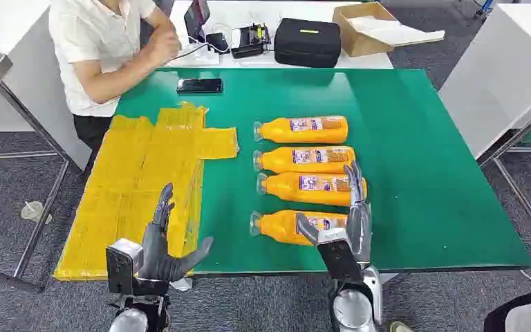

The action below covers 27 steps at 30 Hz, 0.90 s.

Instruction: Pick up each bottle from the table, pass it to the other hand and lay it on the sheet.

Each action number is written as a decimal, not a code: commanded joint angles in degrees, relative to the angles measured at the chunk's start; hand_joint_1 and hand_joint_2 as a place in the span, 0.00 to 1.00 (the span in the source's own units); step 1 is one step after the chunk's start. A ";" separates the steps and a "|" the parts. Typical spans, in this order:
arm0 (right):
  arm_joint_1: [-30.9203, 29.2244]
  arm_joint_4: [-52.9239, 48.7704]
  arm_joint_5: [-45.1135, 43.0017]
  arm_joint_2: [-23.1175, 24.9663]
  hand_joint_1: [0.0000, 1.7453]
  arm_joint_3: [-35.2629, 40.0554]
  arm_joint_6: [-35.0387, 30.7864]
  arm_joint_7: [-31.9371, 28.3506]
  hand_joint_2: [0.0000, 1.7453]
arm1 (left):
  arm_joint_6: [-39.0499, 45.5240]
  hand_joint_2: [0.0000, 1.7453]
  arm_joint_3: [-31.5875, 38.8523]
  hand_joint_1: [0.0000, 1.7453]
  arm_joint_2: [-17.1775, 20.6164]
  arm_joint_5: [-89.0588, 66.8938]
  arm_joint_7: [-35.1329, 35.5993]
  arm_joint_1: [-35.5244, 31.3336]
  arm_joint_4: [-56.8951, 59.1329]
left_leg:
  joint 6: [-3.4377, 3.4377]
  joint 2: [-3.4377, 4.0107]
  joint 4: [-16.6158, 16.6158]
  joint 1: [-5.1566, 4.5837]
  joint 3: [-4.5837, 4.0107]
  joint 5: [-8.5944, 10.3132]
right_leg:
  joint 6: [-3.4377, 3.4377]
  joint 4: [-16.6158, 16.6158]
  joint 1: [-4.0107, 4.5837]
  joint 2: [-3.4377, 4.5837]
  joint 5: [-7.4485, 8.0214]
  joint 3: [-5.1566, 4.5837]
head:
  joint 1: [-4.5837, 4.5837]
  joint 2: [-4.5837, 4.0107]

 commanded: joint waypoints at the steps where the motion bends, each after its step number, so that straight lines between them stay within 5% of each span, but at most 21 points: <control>1: -1.84 7.89 1.62 0.16 0.00 1.85 -1.44 -0.89 1.00 | 0.25 1.00 -1.79 0.00 -1.44 2.57 -0.60 -4.31 6.49 | 0.00 0.00 -0.03 0.02 0.11 -0.01 | -0.11 -0.06 0.04 -0.06 -0.01 0.13 | -0.02 0.00; 17: -0.08 5.43 7.19 -2.72 0.00 1.54 -2.69 1.26 1.00 | 1.56 1.00 -4.35 0.00 -1.44 1.29 3.03 -1.62 2.93 | 0.02 -0.06 0.04 0.03 0.18 -0.11 | -0.20 -0.02 0.07 -0.16 -0.12 0.24 | 0.00 0.00; 27: -1.56 7.50 22.38 -9.26 0.00 5.81 -4.58 9.76 1.00 | -0.13 1.00 -4.83 0.00 -1.44 1.68 4.27 -1.00 1.60 | 0.05 0.09 0.06 0.03 0.30 -0.20 | -0.24 -0.05 0.09 -0.04 -0.14 0.36 | -0.02 0.00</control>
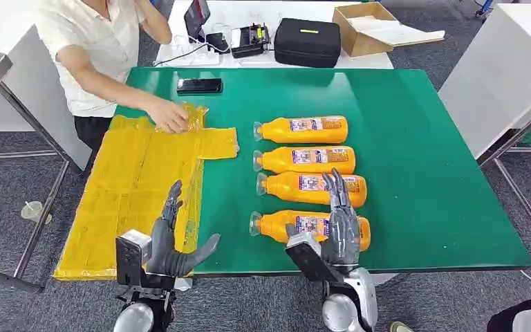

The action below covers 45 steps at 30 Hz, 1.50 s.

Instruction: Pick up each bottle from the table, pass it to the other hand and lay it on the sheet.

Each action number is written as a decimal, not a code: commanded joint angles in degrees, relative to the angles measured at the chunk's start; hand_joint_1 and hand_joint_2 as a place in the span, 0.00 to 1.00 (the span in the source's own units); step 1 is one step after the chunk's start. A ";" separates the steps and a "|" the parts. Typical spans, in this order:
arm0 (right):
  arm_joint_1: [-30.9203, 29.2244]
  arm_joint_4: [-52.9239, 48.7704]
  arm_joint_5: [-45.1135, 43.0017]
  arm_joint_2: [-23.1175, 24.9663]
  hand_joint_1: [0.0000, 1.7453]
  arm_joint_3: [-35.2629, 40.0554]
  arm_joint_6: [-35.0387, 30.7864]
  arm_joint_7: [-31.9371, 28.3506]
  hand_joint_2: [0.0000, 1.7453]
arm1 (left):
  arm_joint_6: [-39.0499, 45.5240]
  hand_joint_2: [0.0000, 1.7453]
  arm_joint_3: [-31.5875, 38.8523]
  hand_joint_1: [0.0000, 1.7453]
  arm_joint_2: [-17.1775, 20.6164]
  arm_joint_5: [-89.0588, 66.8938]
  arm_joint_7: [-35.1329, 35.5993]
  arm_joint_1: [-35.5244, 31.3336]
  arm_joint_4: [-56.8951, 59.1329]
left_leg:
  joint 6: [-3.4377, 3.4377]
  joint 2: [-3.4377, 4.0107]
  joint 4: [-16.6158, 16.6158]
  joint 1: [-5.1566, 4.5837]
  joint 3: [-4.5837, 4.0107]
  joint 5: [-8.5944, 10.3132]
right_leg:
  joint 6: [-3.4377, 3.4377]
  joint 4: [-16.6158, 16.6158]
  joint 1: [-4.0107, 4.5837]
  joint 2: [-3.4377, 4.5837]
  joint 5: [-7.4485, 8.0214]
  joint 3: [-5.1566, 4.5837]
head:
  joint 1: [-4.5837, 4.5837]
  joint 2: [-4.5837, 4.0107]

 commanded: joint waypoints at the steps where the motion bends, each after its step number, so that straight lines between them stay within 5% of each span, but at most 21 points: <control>1: -2.30 3.72 7.96 -8.45 0.00 4.64 -0.09 4.78 1.00 | -1.27 1.00 -2.56 0.00 -1.75 0.42 1.25 -0.03 0.52 | 0.03 0.01 -0.01 0.00 0.10 -0.04 | -0.10 -0.05 0.03 -0.05 -0.03 0.14 | 0.00 0.00; 22: -9.95 17.30 5.27 -15.31 0.00 6.53 11.62 13.11 1.00 | -1.31 1.00 -3.02 0.00 -1.75 -2.22 8.13 -1.16 2.80 | 0.03 0.03 0.00 0.01 0.17 -0.06 | -0.15 -0.07 0.05 -0.03 -0.03 0.22 | 0.02 0.00; 45: -10.20 16.08 13.36 -21.13 0.00 13.68 15.81 19.20 1.00 | -1.82 1.00 -2.88 0.00 -1.75 -3.00 10.19 0.25 1.18 | 0.04 0.05 0.05 0.00 0.21 -0.14 | -0.19 -0.01 0.05 -0.03 -0.11 0.27 | 0.00 0.00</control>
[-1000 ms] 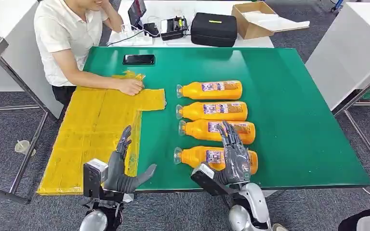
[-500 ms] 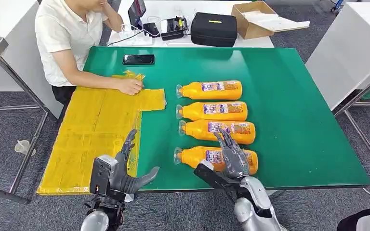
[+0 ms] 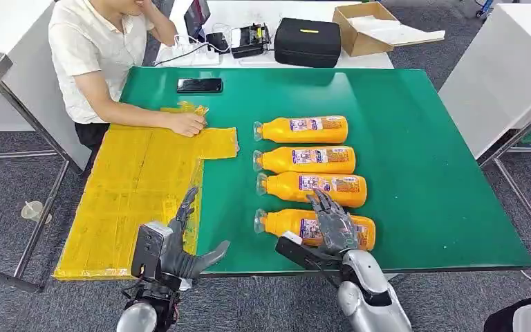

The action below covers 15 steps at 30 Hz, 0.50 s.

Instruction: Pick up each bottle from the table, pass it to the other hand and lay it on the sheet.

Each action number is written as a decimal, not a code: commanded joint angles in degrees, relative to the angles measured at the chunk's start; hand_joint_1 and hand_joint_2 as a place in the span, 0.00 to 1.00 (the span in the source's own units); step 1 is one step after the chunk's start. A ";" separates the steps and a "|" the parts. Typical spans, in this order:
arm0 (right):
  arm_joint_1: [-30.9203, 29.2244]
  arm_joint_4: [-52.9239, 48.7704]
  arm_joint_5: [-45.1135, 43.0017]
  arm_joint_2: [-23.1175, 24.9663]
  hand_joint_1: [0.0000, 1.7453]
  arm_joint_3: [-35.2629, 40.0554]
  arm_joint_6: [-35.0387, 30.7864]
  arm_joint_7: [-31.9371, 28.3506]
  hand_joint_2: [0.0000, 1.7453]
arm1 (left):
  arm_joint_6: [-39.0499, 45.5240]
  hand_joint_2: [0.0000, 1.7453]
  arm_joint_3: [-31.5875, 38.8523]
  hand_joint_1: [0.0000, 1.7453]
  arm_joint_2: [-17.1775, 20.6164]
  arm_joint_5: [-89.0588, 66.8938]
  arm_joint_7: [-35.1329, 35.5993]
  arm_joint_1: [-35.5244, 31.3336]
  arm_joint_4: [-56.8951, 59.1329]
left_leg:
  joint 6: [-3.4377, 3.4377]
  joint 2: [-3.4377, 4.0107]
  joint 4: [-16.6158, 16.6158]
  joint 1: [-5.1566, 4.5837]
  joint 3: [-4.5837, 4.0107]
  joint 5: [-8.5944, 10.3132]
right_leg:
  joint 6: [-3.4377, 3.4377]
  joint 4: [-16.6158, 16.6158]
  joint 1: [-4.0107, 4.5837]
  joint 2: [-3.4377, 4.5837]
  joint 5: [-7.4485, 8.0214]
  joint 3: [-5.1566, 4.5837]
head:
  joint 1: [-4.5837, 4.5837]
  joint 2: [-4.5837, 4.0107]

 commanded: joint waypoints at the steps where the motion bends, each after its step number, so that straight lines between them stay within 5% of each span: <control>1: -0.80 1.37 0.17 -5.01 0.00 4.83 2.38 0.45 1.00 | -0.19 1.00 -1.23 0.00 -2.06 0.14 0.77 0.58 1.43 | 0.02 0.06 0.03 0.00 0.20 -0.12 | -0.17 -0.02 0.04 -0.03 -0.10 0.23 | 0.00 0.00; 15: -0.60 -1.62 -1.66 -8.92 0.00 7.31 3.90 0.42 1.00 | -0.39 1.00 -1.19 0.00 -2.06 0.11 1.05 0.95 0.94 | 0.02 0.07 0.04 -0.01 0.17 -0.12 | -0.19 0.01 0.04 -0.03 -0.11 0.19 | 0.00 0.00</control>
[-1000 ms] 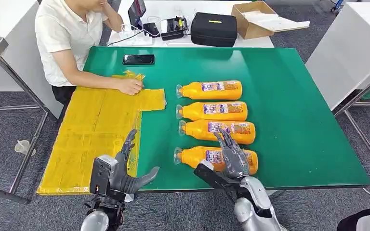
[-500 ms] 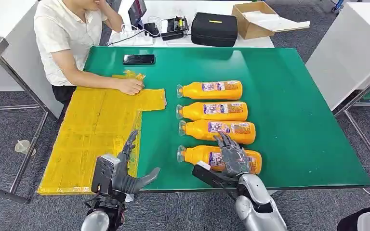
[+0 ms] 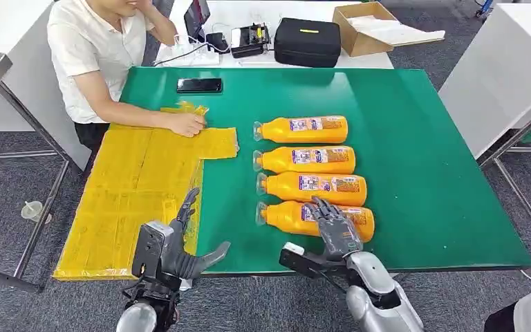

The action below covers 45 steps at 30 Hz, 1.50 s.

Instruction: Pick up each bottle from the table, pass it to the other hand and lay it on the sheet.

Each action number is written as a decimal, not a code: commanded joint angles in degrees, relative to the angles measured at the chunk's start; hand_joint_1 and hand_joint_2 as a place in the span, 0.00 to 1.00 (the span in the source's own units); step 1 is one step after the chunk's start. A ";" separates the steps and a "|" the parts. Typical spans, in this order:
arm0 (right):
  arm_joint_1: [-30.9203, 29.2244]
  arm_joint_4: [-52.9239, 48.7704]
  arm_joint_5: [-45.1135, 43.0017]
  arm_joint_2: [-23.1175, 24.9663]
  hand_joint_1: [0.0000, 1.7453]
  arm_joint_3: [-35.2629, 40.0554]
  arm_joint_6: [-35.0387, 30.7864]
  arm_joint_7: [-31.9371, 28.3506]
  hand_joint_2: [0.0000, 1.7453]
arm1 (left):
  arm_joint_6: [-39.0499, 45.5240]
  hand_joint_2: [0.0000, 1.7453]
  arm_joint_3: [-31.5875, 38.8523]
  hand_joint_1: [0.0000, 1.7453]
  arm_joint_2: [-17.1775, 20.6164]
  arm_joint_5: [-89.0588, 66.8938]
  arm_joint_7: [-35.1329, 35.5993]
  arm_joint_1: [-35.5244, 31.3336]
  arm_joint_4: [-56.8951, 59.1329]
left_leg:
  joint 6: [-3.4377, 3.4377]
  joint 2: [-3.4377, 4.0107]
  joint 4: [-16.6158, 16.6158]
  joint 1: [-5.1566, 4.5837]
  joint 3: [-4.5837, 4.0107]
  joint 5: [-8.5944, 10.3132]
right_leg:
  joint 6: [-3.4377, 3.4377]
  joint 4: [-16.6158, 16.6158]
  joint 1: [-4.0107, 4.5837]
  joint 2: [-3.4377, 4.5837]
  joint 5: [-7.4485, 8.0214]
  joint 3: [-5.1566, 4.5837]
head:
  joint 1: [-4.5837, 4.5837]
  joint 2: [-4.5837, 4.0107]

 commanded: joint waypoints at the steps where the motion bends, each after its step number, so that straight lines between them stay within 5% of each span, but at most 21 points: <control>1: -1.20 0.19 -0.26 -2.96 0.00 2.83 0.51 0.14 1.00 | -0.02 1.00 -1.19 0.00 -2.06 0.09 0.30 0.84 1.16 | 0.02 0.06 0.04 0.00 0.14 -0.10 | -0.17 0.01 0.03 -0.03 -0.09 0.16 | 0.00 0.00; 25: 0.97 -5.39 5.22 -9.80 0.00 3.03 1.03 4.30 1.00 | 0.94 1.00 -1.16 0.00 -1.61 0.41 -0.62 4.60 -2.16 | 0.02 0.06 0.03 -0.02 0.21 -0.15 | -0.17 0.00 0.03 -0.03 -0.14 0.24 | 0.00 0.00; 45: 2.52 -3.78 1.63 -9.83 0.00 -0.93 3.13 4.20 1.00 | 0.83 1.00 -0.97 0.00 -1.70 0.40 -0.62 4.13 -1.93 | 0.03 0.08 0.04 -0.02 0.22 -0.16 | -0.19 0.00 0.03 -0.01 -0.13 0.25 | 0.00 0.00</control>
